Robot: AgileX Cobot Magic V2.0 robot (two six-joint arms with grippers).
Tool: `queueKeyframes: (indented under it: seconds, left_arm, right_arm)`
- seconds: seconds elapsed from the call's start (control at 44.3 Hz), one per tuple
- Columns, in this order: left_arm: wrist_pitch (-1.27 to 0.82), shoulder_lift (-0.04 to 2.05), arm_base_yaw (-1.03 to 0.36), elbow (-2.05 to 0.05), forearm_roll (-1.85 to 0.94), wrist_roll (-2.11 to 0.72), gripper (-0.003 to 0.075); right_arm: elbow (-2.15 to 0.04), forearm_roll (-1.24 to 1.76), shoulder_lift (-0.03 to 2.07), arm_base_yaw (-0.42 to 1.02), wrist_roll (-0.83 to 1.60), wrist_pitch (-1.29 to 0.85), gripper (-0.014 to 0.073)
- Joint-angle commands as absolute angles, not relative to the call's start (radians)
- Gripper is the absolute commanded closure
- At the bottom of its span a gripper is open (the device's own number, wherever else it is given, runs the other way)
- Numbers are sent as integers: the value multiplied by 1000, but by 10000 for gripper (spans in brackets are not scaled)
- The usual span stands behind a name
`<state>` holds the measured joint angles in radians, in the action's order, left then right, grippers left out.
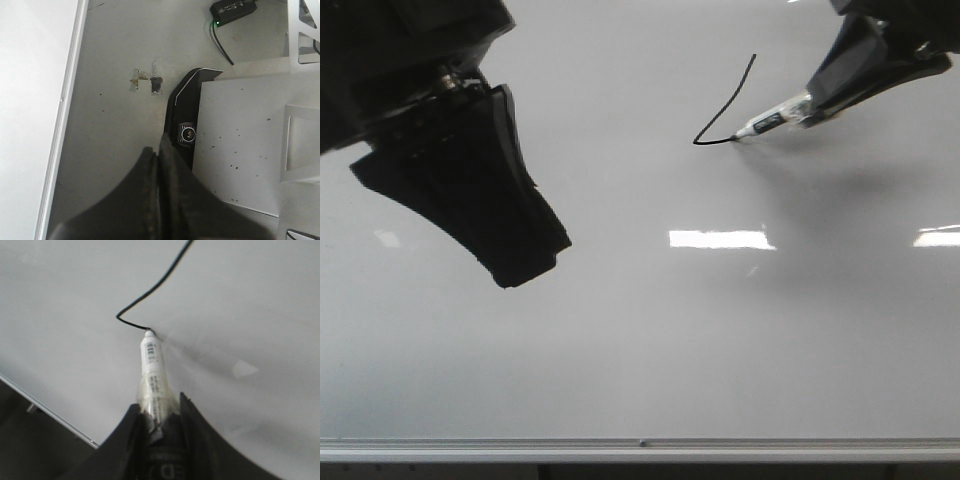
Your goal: Write number 4 on whiteboard
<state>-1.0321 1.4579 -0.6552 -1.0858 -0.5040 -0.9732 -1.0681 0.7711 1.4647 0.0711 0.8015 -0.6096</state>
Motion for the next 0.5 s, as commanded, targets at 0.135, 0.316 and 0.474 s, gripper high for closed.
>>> queueKeyframes:
  seconds: [0.135, 0.316, 0.474]
  left_arm:
    - [-1019, 1420, -662, -1116, -545, -964, 741]
    - [-1019, 1420, -662, -1116, -545, -964, 741]
    - [-1019, 1420, -662, -1116, -545, -964, 741]
  right_arm:
    - [-1055, 753, 1379, -113, 794, -529, 698]
    - [-1054, 755, 1302, -102, 795, -618, 698]
    - [-1069, 756, 1220, -39, 795, -605, 698]
